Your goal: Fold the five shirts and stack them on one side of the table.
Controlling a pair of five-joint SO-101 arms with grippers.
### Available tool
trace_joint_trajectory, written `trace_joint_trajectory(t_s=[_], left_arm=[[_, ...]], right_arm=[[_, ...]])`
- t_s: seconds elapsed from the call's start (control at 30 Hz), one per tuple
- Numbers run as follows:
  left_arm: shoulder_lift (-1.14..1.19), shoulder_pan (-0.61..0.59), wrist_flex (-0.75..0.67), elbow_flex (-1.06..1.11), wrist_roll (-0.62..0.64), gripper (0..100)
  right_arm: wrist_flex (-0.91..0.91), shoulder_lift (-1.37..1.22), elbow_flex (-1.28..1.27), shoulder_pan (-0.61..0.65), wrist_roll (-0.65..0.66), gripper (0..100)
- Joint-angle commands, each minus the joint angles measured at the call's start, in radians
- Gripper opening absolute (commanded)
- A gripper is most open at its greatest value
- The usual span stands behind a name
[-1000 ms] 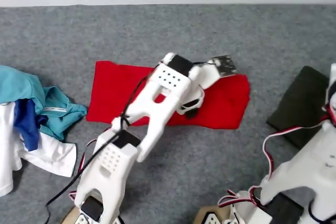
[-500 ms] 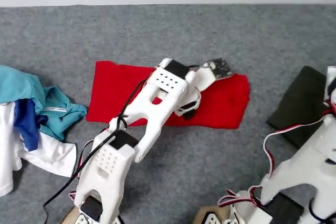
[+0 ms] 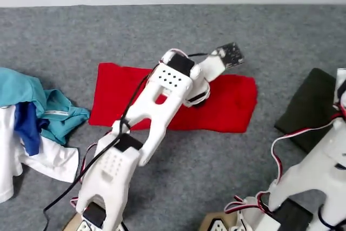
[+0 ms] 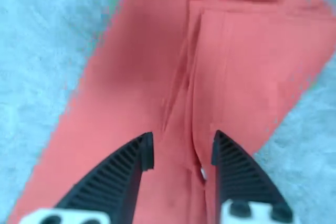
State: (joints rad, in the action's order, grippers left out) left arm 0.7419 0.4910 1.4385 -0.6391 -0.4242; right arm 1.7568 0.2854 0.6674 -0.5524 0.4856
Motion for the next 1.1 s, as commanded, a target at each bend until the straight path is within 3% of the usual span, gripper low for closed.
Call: trace_joint_trajectory(t_s=[0.0,0.13,0.53,0.8,1.07], left_arm=[[0.058,-0.011,-0.02,-0.03,0.005,19],[0.063,-0.02,0.035,-0.058,0.006,19],[-0.041,-0.005,0.307,-0.446,0.057,19],[-0.063,-0.264,0.321,-0.438,0.255,19],[-0.218,-0.578,0.319,-0.16,0.232,19]], right_arm=[[0.039,0.03,0.0,-0.01,0.009,0.9],[0.039,0.03,0.0,-0.01,0.009,0.9],[0.039,0.03,0.0,-0.008,0.008,0.9],[0.041,0.03,-0.005,-0.01,0.009,0.9],[0.041,0.03,-0.006,-0.008,0.009,0.9]])
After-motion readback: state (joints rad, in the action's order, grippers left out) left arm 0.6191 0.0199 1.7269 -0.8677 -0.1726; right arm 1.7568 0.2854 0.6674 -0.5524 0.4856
